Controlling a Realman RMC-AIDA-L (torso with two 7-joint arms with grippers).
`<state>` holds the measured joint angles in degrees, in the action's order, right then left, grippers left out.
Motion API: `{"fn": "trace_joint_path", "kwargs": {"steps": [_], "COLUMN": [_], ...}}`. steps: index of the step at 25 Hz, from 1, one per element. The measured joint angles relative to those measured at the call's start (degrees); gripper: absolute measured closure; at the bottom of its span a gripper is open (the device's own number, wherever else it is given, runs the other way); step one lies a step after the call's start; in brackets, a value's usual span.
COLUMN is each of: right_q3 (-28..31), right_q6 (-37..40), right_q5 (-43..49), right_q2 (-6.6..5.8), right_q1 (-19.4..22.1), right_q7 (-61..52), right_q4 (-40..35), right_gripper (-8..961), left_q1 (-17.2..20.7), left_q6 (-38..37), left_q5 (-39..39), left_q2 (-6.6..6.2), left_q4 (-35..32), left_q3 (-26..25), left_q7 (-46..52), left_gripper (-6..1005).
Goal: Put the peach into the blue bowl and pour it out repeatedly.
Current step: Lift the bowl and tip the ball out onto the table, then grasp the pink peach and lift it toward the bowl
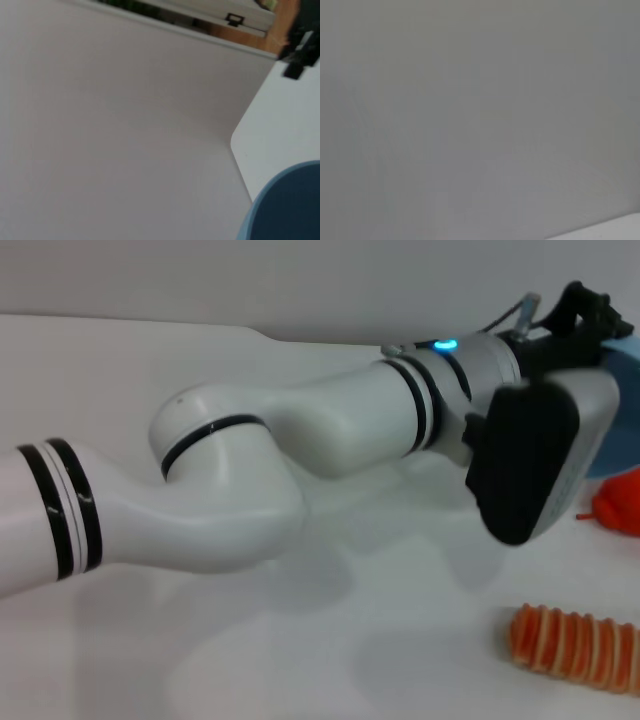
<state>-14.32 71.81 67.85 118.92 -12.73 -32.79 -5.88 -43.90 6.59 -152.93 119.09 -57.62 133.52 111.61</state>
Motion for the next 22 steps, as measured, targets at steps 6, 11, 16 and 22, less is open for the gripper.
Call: {"fn": "trace_joint_path", "kwargs": {"steps": [6, 11, 16, 22], "right_q3": [0.93, 0.98, 0.79, -5.35], "right_q6": [-0.54, -0.86, -1.12, -1.17], "right_q5": [-0.03, -0.07, -0.03, 14.02], "right_q2": [-0.06, -0.09, -0.23, -0.66], "right_q1": [-1.74, -2.17, -2.48, -2.66], "right_q7": [0.21, 0.21, -3.0, -27.35], "right_q4": [0.68, 0.75, 1.13, -7.99], "right_gripper": [484, 484, 484, 484], "left_q1": [1.46, 2.86, 3.01, 0.79], "left_q6": [5.42, 7.94, 10.41, 8.74], "left_q5": [0.27, 0.34, 9.37, 27.5], "left_q2": [0.0, 0.0, 0.0, -0.02], "left_q4": [1.34, 1.75, 2.98, 7.42], "left_q3": [3.07, 3.19, 1.95, -3.7], "left_q7": [-7.6, -9.88, -5.03, 7.84], "left_gripper": [1000, 1000, 1000, 1000]}}
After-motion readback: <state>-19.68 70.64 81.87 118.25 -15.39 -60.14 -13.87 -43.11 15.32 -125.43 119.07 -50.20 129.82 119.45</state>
